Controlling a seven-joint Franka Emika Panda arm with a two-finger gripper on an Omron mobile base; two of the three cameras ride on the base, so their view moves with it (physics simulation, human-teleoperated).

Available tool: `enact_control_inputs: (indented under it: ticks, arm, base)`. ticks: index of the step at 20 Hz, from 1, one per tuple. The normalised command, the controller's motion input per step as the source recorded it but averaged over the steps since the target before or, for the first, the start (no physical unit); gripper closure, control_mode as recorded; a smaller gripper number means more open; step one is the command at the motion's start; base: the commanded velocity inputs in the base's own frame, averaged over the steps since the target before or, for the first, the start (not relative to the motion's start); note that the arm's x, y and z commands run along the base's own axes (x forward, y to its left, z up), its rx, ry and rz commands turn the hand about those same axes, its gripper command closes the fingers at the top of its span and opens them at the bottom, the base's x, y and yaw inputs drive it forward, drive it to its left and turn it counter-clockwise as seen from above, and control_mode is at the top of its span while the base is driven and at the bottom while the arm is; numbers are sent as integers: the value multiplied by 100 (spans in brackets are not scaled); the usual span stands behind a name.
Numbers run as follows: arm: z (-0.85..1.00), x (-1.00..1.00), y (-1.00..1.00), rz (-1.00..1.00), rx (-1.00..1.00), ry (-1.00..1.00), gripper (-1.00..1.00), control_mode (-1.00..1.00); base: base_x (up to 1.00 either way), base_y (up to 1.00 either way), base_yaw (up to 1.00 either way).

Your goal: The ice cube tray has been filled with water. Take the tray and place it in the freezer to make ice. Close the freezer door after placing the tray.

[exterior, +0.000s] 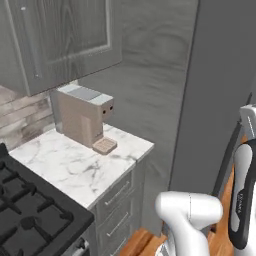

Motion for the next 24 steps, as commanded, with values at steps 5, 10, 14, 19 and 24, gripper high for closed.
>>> enact_control_inputs:
  ticks: [5,10,14,19,24]
  arm:
    - [0,0,0,0,0,0,-100,100]
    - [0,0,0,0,0,0,-100,100]
    - [0,0,0,0,0,0,-100,100]
    - [0,0,0,0,0,0,-100,100]
    - [0,12,1,0,0,1,-100,-100]
  base:
    - [50,57,-54]
    - [46,42,-47]
    - [48,6,-33]
    - [53,3,-17]
    - [45,10,-2]
